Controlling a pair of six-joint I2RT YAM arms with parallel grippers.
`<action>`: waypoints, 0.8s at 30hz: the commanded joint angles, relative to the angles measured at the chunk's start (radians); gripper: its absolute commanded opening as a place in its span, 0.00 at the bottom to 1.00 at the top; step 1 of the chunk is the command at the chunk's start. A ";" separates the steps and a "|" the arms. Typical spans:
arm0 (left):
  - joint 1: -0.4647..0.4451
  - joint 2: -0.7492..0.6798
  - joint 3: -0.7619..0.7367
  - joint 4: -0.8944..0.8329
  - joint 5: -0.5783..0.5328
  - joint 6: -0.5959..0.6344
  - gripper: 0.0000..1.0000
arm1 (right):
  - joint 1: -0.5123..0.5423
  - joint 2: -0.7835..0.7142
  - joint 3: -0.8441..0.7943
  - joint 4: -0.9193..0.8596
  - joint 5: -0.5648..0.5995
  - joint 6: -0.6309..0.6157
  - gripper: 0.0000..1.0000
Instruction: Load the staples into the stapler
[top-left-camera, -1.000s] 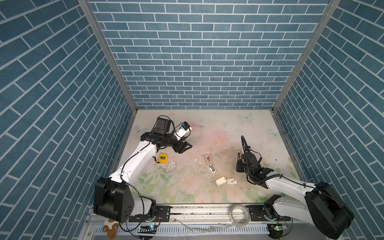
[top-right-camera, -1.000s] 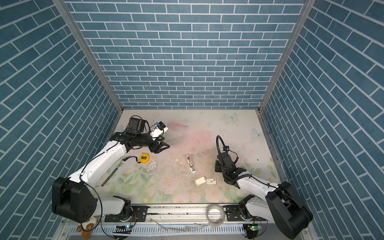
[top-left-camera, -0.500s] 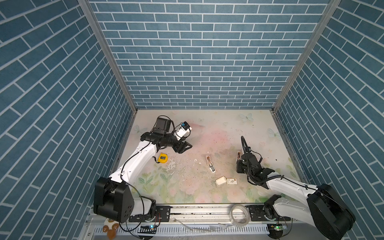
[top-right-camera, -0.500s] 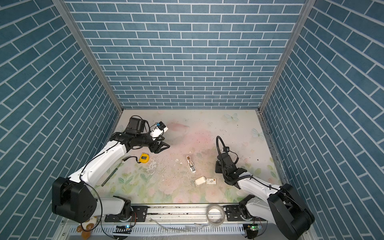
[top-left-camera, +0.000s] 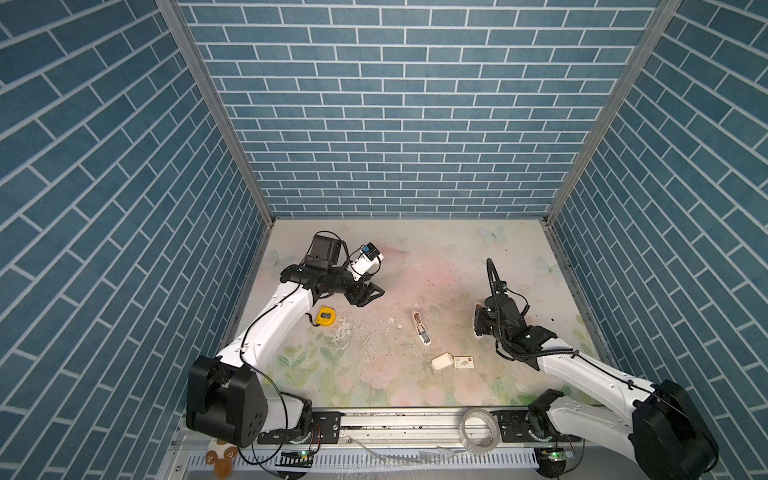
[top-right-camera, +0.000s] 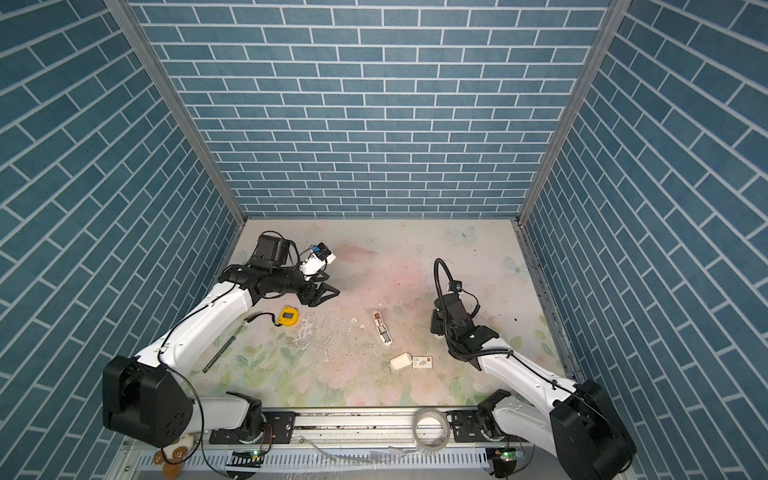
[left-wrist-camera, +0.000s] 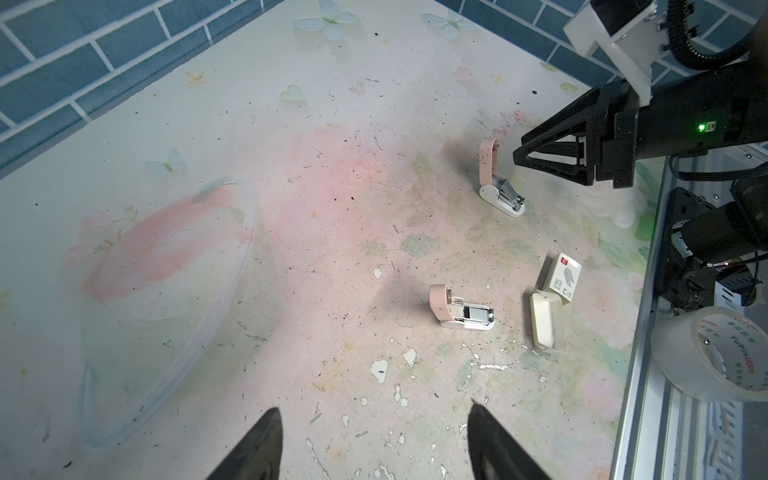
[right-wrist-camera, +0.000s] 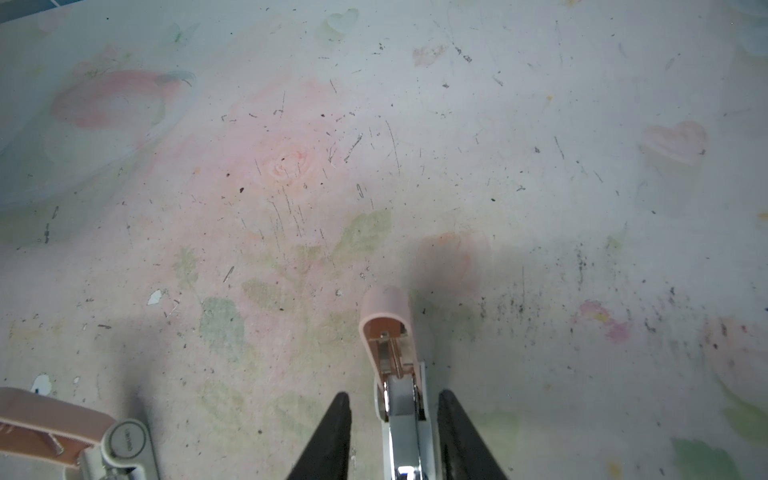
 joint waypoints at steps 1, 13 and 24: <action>0.005 -0.019 -0.010 -0.001 0.021 -0.007 0.72 | -0.011 0.024 0.020 -0.050 0.029 0.032 0.37; 0.004 -0.019 -0.015 0.004 0.022 -0.011 0.72 | -0.067 0.079 0.013 -0.004 -0.035 0.025 0.37; 0.004 -0.018 -0.013 0.007 0.019 -0.011 0.72 | -0.104 0.127 0.024 0.037 -0.116 0.000 0.37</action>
